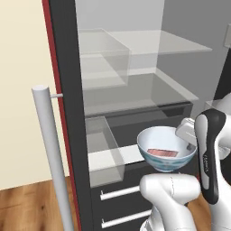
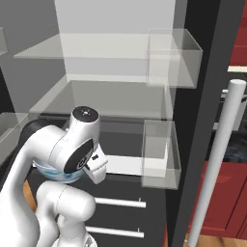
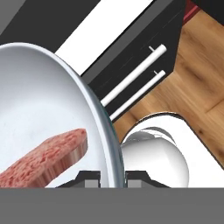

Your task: Place one of the steaks on the plate and the other in the bowl. Then place the bowl in the fridge.

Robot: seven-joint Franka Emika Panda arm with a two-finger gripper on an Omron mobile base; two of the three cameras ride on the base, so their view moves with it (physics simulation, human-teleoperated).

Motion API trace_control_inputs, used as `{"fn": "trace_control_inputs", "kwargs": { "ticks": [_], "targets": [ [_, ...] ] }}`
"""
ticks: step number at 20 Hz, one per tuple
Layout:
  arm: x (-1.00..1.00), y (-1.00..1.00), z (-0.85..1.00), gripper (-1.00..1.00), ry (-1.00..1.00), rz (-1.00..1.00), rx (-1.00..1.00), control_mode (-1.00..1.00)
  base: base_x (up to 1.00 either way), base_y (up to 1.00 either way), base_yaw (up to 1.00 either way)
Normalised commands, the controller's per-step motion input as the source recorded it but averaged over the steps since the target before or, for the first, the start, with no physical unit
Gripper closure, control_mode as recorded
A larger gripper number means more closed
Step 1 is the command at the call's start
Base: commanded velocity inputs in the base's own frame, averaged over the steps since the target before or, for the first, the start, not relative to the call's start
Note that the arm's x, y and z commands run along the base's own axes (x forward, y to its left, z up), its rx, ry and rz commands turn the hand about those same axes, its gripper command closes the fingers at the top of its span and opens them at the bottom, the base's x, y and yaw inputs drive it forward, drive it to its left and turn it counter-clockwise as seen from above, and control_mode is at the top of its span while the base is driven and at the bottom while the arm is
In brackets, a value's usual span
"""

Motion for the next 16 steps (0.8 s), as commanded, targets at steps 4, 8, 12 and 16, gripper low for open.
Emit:
{"fn": "trace_control_inputs", "kwargs": {
  "ticks": [4,8,12,16],
  "targets": [
    [0.05,0.03,0.00,1.00,-0.01,0.00,0.00,-1.00,0.00,0.00,0.00],
    [0.01,0.21,0.01,1.00,-0.18,-0.26,0.00,-1.00,0.00,0.00,0.00],
    [0.00,0.14,0.21,1.00,-0.04,-0.38,0.00,-1.00,0.00,0.00,0.00],
    [0.00,0.00,0.42,1.00,0.17,-0.28,0.00,-1.00,0.00,0.00,0.00]
  ]
}}
